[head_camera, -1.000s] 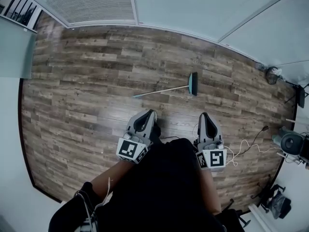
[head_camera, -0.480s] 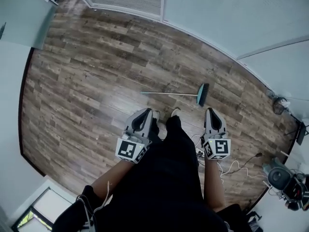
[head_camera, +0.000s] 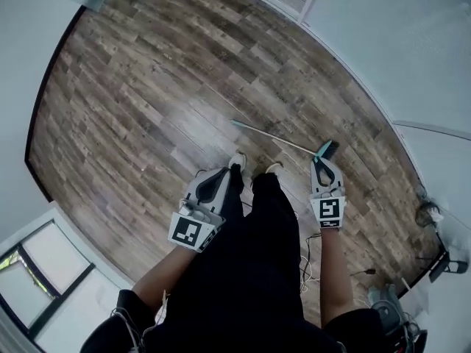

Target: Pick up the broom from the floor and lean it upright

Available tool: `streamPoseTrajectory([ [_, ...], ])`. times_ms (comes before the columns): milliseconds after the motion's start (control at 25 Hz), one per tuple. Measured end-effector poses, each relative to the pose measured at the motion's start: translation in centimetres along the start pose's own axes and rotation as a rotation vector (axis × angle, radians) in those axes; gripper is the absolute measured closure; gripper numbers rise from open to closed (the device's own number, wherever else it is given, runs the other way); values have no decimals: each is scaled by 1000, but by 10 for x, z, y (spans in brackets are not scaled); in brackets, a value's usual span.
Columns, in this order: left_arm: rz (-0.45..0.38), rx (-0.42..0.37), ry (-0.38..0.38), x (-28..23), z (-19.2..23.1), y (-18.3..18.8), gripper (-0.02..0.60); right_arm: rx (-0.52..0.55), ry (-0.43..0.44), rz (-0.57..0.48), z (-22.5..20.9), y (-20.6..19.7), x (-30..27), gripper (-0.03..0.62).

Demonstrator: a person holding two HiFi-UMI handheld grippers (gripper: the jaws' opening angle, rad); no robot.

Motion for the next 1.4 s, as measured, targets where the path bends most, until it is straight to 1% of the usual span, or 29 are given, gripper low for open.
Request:
streamPoseTrajectory([
  [40, 12, 9, 15, 0, 2, -8, 563, -2, 44, 24, 3, -13, -14, 567],
  [120, 17, 28, 49, -1, 6, -22, 563, -26, 116, 72, 7, -42, -43, 523],
  [160, 14, 40, 65, -3, 8, -27, 563, -43, 138, 95, 8, -58, -57, 498],
  [280, -6, 73, 91, -17, 13, -39, 563, -69, 180, 173, 11, -104, -103, 492],
  [440, -19, 79, 72, -52, 12, -55, 563, -72, 214, 259, 17, -156, -151, 485],
  [560, -5, 61, 19, -72, 8, -66, 563, -42, 249, 334, 24, -195, -177, 485],
  [680, 6, 56, 4, -90, 18, -80, 563, -33, 256, 394, 27, -233, -200, 483],
  [840, 12, 56, 5, -103, 35, -114, 563, -23, 246, 423, 23, -278, -232, 477],
  [880, 17, 62, 6, -104, 40, -126, 563, -14, 253, 432, 25, -290, -241, 477],
  [1000, 25, 129, -3, -111, 50, -159, 563, 30, 291, 462, 31, -328, -267, 470],
  [1040, 18, 127, -17, -115, 51, -168, 563, 43, 302, 471, 32, -342, -275, 467],
  [1120, 0, 72, -37, -123, 55, -186, 563, 51, 315, 491, 35, -372, -289, 465],
  [1160, -7, 51, -36, -127, 60, -196, 563, 43, 320, 504, 36, -388, -296, 465],
  [1200, -12, 46, -27, -133, 68, -206, 563, 28, 324, 520, 37, -406, -302, 465],
  [1320, -19, 88, 8, -156, 93, -233, 563, -12, 324, 578, 36, -459, -322, 465],
  [1400, -27, 102, 25, -170, 107, -244, 563, -4, 312, 600, 32, -487, -337, 465],
])
Point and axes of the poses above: the fingertips, and each gripper's own axes: x backward along the fingers, z to its left, y out of its top, the point moved 2 cm from there along x, backward along the fingers, and after that the axes turned 4 degrees about y, right-handed, at the moved point
